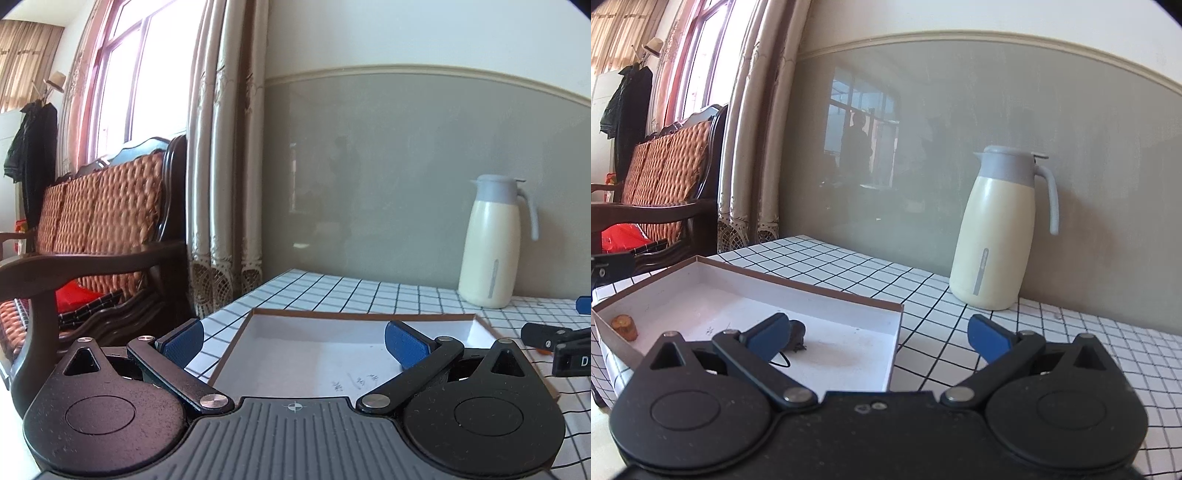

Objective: Organize fruits
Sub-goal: 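Move both open tools from the box back to the fruit pile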

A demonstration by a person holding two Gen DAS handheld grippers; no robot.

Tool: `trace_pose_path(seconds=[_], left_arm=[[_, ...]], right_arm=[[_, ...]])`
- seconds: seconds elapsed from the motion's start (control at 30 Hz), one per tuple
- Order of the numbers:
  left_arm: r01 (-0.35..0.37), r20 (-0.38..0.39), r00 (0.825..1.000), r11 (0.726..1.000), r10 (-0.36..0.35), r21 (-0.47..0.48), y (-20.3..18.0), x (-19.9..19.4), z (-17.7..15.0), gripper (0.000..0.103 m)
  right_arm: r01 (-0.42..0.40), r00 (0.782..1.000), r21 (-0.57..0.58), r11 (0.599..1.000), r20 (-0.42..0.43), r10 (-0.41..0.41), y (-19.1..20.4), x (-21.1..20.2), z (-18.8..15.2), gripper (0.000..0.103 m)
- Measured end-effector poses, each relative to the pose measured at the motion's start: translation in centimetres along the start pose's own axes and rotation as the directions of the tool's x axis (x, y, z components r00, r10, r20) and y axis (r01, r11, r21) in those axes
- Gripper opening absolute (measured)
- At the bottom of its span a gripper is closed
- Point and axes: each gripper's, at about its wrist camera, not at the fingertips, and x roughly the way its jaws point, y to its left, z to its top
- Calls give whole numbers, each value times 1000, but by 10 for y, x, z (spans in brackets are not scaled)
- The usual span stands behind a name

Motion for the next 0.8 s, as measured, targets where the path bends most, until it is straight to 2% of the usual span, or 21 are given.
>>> trace_pose_path(seconds=[0.27,0.4,0.6,0.8], left_arm=[[78,18,997,997,-77,-26,-19,-25,4,103],[148,25,989,987,-146,-63,-34,-33,4,103],[206,36,978,978,-205,-30,-66,-42,1,103],[258,15,966,966,-258,-25,-90,-42,-1,103]], right_arm=[[55,998,8,998,10,-55,-30,-31,-4,97],[85,996,39,996,-3,-85,-50,-42,-8,97],[151,989,63,987,-4,-151,-79,-67,-17,97],[225,974,127,966,-14,-225,-108,-109,-34,97]])
